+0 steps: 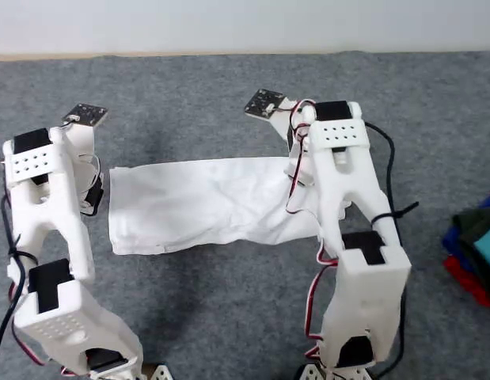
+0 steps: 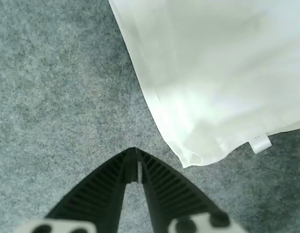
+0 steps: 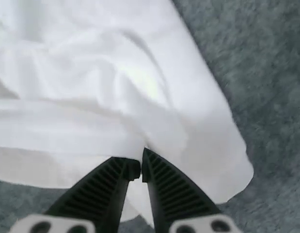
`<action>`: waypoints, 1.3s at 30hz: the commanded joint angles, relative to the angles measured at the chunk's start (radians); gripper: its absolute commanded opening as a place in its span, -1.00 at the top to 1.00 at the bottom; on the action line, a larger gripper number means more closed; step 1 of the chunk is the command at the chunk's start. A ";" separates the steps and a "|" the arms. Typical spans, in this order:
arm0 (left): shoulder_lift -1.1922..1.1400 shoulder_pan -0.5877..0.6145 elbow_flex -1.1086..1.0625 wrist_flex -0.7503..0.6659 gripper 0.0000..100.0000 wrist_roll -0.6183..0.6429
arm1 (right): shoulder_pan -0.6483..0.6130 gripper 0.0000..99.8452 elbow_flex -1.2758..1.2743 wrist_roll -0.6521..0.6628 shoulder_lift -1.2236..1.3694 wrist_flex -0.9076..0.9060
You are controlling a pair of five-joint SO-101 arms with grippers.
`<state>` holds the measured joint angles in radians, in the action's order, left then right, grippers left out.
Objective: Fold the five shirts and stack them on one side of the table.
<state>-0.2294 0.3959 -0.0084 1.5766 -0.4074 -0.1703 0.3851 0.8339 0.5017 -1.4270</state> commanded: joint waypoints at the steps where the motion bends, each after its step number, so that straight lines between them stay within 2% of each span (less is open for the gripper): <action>1: 0.068 -0.003 0.008 -0.008 0.99 -0.003 | 0.013 0.98 0.153 0.011 0.051 0.016; 11: 0.068 -0.005 -0.019 -0.008 0.99 -0.003 | 0.074 0.98 0.505 0.011 0.249 -0.093; 17: 0.068 -0.006 -0.024 -0.009 0.99 -0.003 | 0.084 0.98 0.591 0.009 0.338 -0.125; 20: 0.068 -0.008 -0.024 -0.009 0.99 -0.003 | 0.065 0.84 0.592 0.008 0.357 -0.166; 23: 0.068 -0.008 -0.024 -0.009 0.99 -0.003 | 0.059 0.57 0.592 -0.038 0.321 -0.188; 25: 0.068 -0.008 -0.025 -0.009 0.99 -0.003 | 0.058 0.51 0.592 -0.086 0.278 -0.189; 34: 0.068 -0.009 -0.025 -0.009 0.99 -0.002 | 0.036 0.51 0.565 -0.081 0.061 -0.371; 39: 0.068 -0.017 -0.025 -0.009 0.99 0.002 | 0.035 0.66 0.419 -0.057 -0.044 -0.366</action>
<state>-0.2294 0.3928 -0.0376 1.5766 -0.4074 -0.1304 0.8546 0.7618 0.5646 -1.7538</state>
